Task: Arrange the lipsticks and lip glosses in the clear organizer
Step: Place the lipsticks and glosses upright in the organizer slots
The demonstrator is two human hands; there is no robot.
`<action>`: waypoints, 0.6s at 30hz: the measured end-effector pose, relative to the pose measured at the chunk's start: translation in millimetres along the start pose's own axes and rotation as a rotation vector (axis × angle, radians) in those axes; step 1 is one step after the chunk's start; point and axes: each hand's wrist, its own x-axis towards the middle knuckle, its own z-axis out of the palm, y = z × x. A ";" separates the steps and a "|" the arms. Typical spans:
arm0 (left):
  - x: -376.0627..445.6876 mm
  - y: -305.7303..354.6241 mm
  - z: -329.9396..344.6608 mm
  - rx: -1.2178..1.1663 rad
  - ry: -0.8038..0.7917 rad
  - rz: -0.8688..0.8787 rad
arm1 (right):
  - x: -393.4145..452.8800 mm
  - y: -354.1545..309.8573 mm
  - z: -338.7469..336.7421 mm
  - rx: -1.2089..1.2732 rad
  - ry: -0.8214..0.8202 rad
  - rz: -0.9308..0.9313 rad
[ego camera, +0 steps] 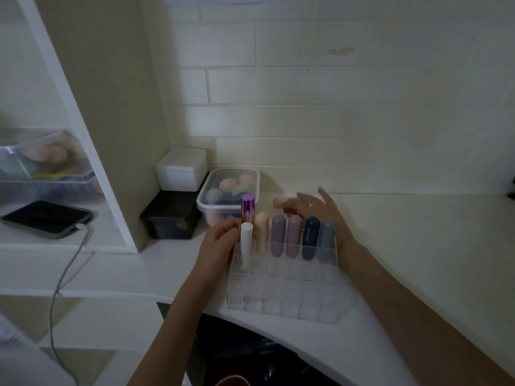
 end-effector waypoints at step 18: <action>-1.8 2.4 1.2 0.021 0.026 -0.039 | -4.3 26.7 -1.2 0.328 0.135 0.330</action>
